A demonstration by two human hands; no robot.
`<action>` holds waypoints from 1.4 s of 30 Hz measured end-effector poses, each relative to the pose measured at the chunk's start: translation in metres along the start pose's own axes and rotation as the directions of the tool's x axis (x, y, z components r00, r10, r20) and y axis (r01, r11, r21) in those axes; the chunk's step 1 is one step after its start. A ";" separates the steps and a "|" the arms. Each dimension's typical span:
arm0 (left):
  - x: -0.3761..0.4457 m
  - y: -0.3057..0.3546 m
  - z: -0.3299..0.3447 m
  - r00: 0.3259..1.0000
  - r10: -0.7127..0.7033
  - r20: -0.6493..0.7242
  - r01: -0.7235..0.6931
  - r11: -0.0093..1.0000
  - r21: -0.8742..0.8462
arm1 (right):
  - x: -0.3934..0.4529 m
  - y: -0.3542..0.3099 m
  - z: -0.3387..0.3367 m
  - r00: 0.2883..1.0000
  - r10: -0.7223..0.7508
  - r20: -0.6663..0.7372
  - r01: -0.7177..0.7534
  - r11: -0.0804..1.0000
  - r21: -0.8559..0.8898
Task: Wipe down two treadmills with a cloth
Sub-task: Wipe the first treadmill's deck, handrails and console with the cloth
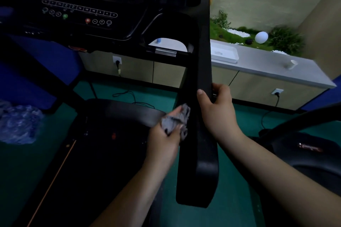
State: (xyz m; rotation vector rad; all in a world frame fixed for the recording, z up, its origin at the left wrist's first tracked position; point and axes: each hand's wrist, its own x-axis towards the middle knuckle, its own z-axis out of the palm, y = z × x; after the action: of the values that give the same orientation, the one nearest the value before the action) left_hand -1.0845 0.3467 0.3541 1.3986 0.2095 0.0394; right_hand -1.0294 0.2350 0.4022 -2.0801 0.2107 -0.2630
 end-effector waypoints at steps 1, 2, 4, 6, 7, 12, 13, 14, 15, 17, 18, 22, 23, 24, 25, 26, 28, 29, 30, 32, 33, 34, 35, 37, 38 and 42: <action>-0.006 -0.001 -0.001 1.000 0.010 -0.011 -0.010 1.000 0.014 | 0.000 -0.001 -0.001 1.000 0.002 0.008 -0.002 1.000 0.011; -0.005 0.001 0.000 0.999 0.020 -0.028 -0.019 0.999 0.038 | 0.001 0.000 -0.002 1.000 0.001 0.015 -0.001 1.000 0.013; 0.009 0.006 0.005 1.000 0.004 -0.029 -0.002 0.996 0.095 | -0.002 -0.001 -0.005 0.999 -0.006 0.051 0.006 1.000 0.004; 0.023 0.010 0.011 0.998 -0.057 -0.036 0.060 0.992 0.109 | -0.012 0.002 -0.009 0.996 -0.018 0.093 0.018 1.000 0.001; 0.024 0.010 0.012 0.994 -0.097 -0.056 0.103 0.986 0.130 | -0.018 0.005 -0.012 0.994 -0.026 0.105 0.026 1.000 -0.003; -0.049 0.010 0.002 0.983 -0.067 -0.173 0.095 0.982 0.163 | -0.032 0.006 -0.016 0.987 -0.058 0.149 0.056 0.998 0.016; -0.067 0.010 -0.002 0.983 -0.061 -0.175 0.092 0.980 0.176 | -0.031 0.005 -0.015 0.987 -0.068 0.145 0.064 0.997 0.029; -0.083 0.012 -0.005 0.983 -0.047 -0.177 0.080 0.979 0.185 | -0.032 0.004 -0.015 0.987 -0.067 0.143 0.064 0.998 0.025; -0.092 0.012 -0.007 0.982 -0.034 -0.187 0.070 0.980 0.188 | -0.032 0.003 -0.014 0.989 -0.063 0.137 0.062 0.998 0.012; -0.093 0.013 -0.007 0.983 -0.013 -0.184 0.049 0.980 0.195 | -0.032 0.003 -0.014 0.991 -0.059 0.121 0.058 0.998 0.010; -0.087 0.015 -0.006 0.986 -0.008 -0.167 0.041 0.980 0.195 | -0.032 0.003 -0.015 0.992 -0.056 0.114 0.054 0.998 0.016; -0.041 0.024 0.009 0.990 -0.017 -0.140 0.041 0.985 0.170 | -0.033 0.002 -0.017 0.990 -0.058 0.128 0.056 0.998 0.019; -0.031 0.027 0.012 0.990 -0.028 -0.136 0.050 0.985 0.164 | -0.033 0.002 -0.018 0.990 -0.056 0.129 0.054 0.998 0.021; -0.023 0.028 0.015 0.991 -0.031 -0.133 0.052 0.986 0.160 | -0.032 0.003 -0.019 0.990 -0.054 0.128 0.052 0.998 0.021; -0.019 0.030 0.017 0.990 -0.036 -0.134 0.058 0.984 0.169 | -0.031 0.004 -0.019 0.990 -0.057 0.126 0.055 0.998 0.016; -0.019 0.031 0.016 0.990 -0.038 -0.133 0.063 0.981 0.184 | -0.029 0.004 -0.020 0.990 -0.054 0.129 0.054 0.999 0.009; -0.024 0.029 0.008 0.993 -0.046 -0.112 0.072 0.969 0.234 | -0.020 0.003 -0.021 0.990 -0.038 0.135 0.040 0.999 -0.012; -0.028 0.028 0.002 0.996 -0.044 -0.083 0.065 0.962 0.264 | -0.013 0.001 -0.021 0.990 -0.038 0.136 0.043 0.999 -0.031; -0.030 0.028 -0.005 0.999 -0.034 -0.039 0.043 0.959 0.280 | -0.005 -0.003 -0.020 0.990 -0.042 0.135 0.049 0.997 -0.051; -0.021 0.031 -0.017 0.999 -0.014 0.039 0.002 0.960 0.279 | 0.014 -0.011 -0.013 0.992 -0.044 0.122 0.054 0.995 -0.084; -0.010 0.036 -0.022 0.999 -0.005 0.049 -0.008 0.964 0.267 | 0.025 -0.016 -0.009 0.993 -0.037 0.115 0.049 0.993 -0.104; 0.004 0.040 -0.027 0.999 0.010 0.044 -0.021 0.968 0.252 | 0.035 -0.022 -0.004 0.994 -0.024 0.105 0.038 0.991 -0.130; 0.023 0.044 -0.032 0.998 0.044 0.035 -0.051 0.966 0.255 | 0.045 -0.027 0.001 0.995 -0.007 0.095 0.023 0.987 -0.161; 0.065 0.055 -0.045 0.984 0.171 0.044 -0.176 0.932 0.318 | 0.064 -0.036 0.010 0.996 0.038 0.079 -0.018 0.970 -0.243; 0.088 0.061 -0.054 0.966 0.248 0.068 -0.254 0.881 0.400 | 0.071 -0.040 0.015 0.996 0.059 0.066 -0.037 0.956 -0.292; 0.185 0.070 -0.084 0.852 0.432 0.296 -0.512 0.570 0.642 | 0.084 -0.042 0.030 0.998 0.060 0.001 -0.054 0.897 -0.438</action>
State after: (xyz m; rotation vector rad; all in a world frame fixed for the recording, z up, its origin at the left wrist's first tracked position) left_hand -0.9107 0.4685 0.3874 2.2043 -0.2992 0.3697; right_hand -0.9392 0.2591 0.4325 -2.5174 0.3480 -0.1749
